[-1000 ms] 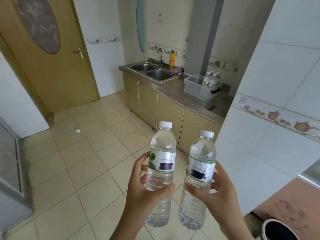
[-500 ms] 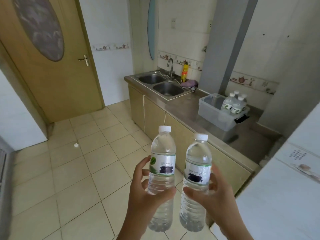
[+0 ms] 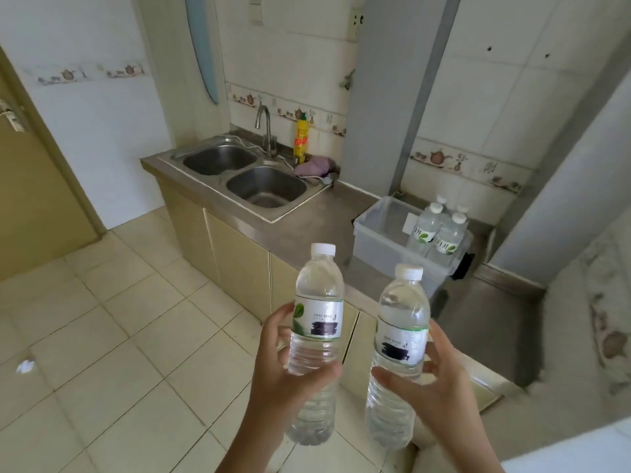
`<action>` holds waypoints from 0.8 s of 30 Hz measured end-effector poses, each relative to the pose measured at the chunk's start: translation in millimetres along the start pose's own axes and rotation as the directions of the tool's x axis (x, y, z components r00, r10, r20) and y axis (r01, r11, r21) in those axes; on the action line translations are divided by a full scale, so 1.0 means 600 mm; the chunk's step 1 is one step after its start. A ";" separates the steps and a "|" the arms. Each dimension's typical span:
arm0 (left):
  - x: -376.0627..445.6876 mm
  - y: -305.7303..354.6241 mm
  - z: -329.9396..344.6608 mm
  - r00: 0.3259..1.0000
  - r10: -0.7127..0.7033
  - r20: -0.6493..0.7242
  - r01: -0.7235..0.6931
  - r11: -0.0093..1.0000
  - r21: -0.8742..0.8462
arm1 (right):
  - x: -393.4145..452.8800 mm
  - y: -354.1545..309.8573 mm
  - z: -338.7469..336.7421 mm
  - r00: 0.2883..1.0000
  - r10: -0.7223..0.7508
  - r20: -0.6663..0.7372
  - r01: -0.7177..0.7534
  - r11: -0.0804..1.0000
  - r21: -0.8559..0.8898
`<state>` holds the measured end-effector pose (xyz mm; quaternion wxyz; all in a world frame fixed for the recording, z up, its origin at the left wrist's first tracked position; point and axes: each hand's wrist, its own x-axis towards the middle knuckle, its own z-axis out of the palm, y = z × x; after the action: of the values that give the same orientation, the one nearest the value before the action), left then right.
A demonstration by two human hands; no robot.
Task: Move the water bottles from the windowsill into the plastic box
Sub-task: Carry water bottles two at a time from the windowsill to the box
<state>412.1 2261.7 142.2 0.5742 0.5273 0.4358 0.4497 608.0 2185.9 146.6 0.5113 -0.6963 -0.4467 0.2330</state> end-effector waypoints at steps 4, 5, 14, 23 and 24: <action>0.145 0.021 0.038 0.988 0.019 0.153 -0.020 1.000 0.005 | 0.097 -0.013 0.003 0.993 0.020 -0.116 -0.019 1.000 0.005; 0.177 0.025 0.053 0.983 0.019 0.183 -0.020 1.000 0.000 | 0.119 -0.014 0.000 0.988 0.031 -0.151 -0.030 1.000 0.009; 0.425 0.014 0.253 0.914 0.040 0.405 -0.020 0.998 -0.051 | 0.336 0.049 -0.066 0.894 0.012 -0.447 -0.027 0.999 -0.027; 0.583 0.003 0.448 0.873 0.043 0.486 -0.029 0.999 -0.036 | 0.515 0.114 -0.128 0.829 0.045 -0.558 -0.009 0.998 0.068; 0.595 0.001 0.461 0.867 0.049 0.496 -0.040 0.999 -0.029 | 0.528 0.123 -0.129 0.829 0.054 -0.557 -0.013 0.997 0.076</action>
<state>758.7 2551.2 151.2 0.6611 0.6298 0.2575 0.3162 852.9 2413.7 149.3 0.6390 -0.7236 -0.2573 0.0437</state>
